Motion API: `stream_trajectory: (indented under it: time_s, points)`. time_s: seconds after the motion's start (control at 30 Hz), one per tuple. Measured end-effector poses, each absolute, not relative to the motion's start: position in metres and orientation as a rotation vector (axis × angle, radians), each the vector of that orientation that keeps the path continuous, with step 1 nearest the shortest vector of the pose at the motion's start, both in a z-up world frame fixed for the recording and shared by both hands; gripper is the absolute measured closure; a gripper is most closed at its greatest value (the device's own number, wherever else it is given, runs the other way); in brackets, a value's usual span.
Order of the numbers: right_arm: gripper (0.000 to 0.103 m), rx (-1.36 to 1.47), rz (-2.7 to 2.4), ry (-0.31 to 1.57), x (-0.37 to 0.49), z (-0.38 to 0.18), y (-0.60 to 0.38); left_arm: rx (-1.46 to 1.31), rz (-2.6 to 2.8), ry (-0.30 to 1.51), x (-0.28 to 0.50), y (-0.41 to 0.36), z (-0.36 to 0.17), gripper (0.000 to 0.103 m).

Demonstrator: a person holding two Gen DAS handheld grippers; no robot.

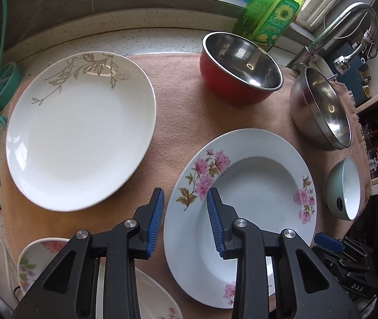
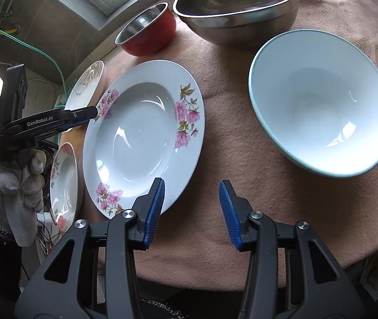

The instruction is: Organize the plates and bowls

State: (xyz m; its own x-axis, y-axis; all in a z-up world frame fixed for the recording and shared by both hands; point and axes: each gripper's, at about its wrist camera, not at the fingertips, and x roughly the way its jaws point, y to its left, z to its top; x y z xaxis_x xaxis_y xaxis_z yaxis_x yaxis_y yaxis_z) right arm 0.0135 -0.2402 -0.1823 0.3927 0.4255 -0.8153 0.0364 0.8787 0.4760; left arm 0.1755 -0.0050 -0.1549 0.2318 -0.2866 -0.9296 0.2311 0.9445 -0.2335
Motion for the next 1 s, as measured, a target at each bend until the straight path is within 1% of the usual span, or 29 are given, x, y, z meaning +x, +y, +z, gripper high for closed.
stream_trajectory:
  time_s: [0.23, 0.43, 0.6, 0.63, 0.67, 1.0]
  points:
    - [0.058, 0.444, 0.272, 1.164, 0.018, -0.187, -0.235, -0.067, -0.356, 1.315, 0.182, -0.004, -0.162, 0.073]
    - [0.063, 0.452, 0.283, 1.179, 0.024, -0.191, -0.232, -0.072, -0.369, 1.323, 0.180, -0.004, -0.165, 0.074]
    - [0.070, 0.438, 0.306, 1.181, 0.027, -0.194, -0.226, -0.083, -0.377, 1.329, 0.180, -0.004, -0.166, 0.075]
    - [0.074, 0.432, 0.311, 1.179, 0.027, -0.193, -0.225, -0.085, -0.378, 1.331, 0.181, -0.004, -0.166, 0.076]
    - [0.076, 0.423, 0.318, 1.178, 0.027, -0.192, -0.223, -0.082, -0.378, 1.331, 0.181, -0.004, -0.166, 0.076]
    - [0.076, 0.386, 0.319, 1.186, 0.025, -0.188, -0.225, -0.064, -0.365, 1.326, 0.174, -0.010, -0.166, 0.075]
